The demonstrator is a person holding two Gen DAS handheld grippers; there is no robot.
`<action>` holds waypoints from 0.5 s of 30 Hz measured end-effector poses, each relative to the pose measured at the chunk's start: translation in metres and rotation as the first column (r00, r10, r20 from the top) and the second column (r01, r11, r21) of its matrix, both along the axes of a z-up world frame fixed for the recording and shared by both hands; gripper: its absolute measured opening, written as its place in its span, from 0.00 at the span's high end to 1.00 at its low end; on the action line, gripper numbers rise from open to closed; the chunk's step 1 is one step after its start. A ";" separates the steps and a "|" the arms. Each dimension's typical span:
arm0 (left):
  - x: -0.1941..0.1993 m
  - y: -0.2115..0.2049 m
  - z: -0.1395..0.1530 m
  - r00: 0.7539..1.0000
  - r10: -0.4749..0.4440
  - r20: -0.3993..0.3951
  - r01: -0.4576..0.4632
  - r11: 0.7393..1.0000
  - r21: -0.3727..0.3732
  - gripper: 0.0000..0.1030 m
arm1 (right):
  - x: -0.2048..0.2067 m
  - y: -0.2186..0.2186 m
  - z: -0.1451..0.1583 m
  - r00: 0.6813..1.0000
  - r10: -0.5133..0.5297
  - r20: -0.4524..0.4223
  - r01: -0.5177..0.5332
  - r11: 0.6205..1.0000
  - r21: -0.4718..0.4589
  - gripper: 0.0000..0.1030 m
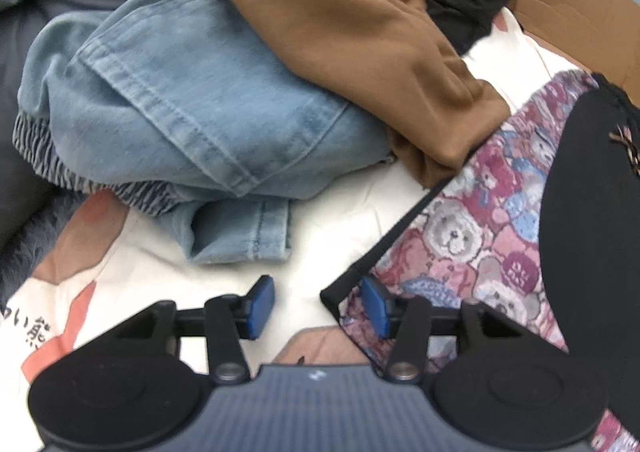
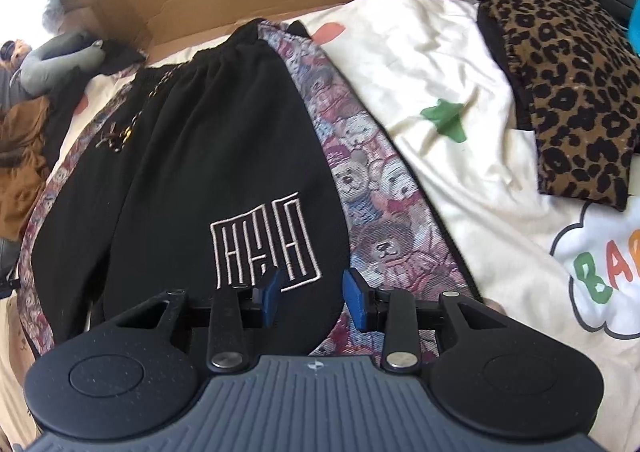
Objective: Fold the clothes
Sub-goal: 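Move the left tool to the bear-print side edge of the pants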
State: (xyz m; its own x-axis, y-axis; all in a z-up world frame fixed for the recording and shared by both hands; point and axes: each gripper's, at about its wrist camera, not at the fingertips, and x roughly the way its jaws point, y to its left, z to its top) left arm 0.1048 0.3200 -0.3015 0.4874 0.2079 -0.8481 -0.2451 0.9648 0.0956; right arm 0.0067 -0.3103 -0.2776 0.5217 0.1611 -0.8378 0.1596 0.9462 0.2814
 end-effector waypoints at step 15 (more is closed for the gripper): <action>-0.007 -0.008 0.016 0.996 -0.077 0.042 0.078 0.997 -0.019 0.91 | 0.001 -0.002 -0.004 1.000 -0.004 -0.024 0.004 1.000 -0.009 0.60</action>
